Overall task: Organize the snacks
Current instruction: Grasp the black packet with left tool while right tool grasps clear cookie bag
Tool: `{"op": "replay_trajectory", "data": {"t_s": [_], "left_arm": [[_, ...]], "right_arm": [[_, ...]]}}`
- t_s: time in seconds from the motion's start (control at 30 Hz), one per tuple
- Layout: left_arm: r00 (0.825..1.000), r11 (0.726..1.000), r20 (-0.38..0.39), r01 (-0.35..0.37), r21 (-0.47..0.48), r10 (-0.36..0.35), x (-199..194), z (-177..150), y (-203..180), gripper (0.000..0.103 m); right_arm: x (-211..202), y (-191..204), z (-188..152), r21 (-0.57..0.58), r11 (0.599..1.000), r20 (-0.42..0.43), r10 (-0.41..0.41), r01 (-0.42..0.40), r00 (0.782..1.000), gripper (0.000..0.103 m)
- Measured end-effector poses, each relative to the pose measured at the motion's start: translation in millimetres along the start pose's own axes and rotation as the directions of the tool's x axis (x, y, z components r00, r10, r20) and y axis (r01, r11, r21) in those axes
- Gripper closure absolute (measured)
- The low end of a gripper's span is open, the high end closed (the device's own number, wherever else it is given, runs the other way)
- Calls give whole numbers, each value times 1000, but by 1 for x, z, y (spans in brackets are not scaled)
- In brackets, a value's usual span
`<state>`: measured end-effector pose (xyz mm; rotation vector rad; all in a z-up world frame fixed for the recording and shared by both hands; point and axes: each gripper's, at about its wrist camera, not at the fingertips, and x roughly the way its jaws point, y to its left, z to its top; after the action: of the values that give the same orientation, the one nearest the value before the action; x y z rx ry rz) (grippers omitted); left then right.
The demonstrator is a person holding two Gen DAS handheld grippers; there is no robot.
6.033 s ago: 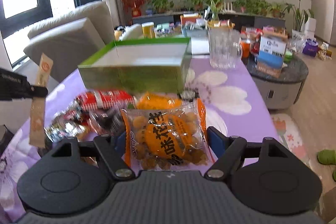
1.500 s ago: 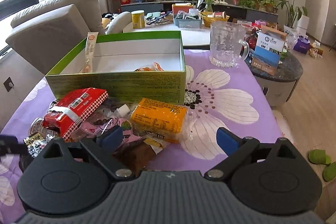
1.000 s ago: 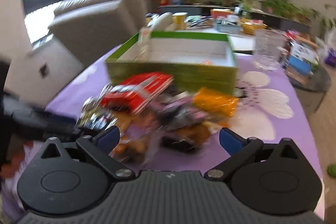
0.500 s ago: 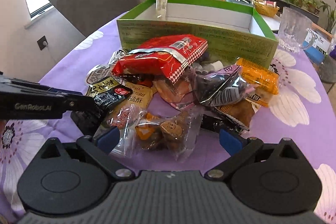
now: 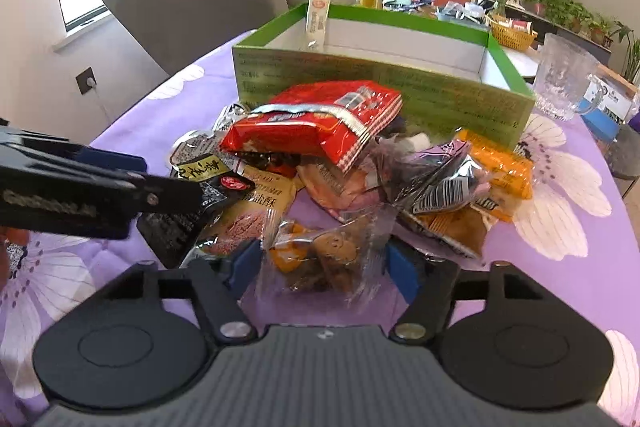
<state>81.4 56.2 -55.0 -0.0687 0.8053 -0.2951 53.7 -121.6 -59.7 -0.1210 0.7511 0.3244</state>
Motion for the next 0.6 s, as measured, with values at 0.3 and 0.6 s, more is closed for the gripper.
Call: {"op": "replay_trajectory", "data": {"t_s": [0.3, 0.6], "left_arm": [[999, 997, -27, -16, 72, 18, 19, -2, -8, 41], [998, 998, 41, 48, 44, -50, 7, -3, 0, 67]], "right_arm": [[-15, -11, -8, 6, 1000, 0, 15, -15, 1000, 38], [-14, -12, -8, 5, 1000, -5, 22, -22, 1000, 38]]}}
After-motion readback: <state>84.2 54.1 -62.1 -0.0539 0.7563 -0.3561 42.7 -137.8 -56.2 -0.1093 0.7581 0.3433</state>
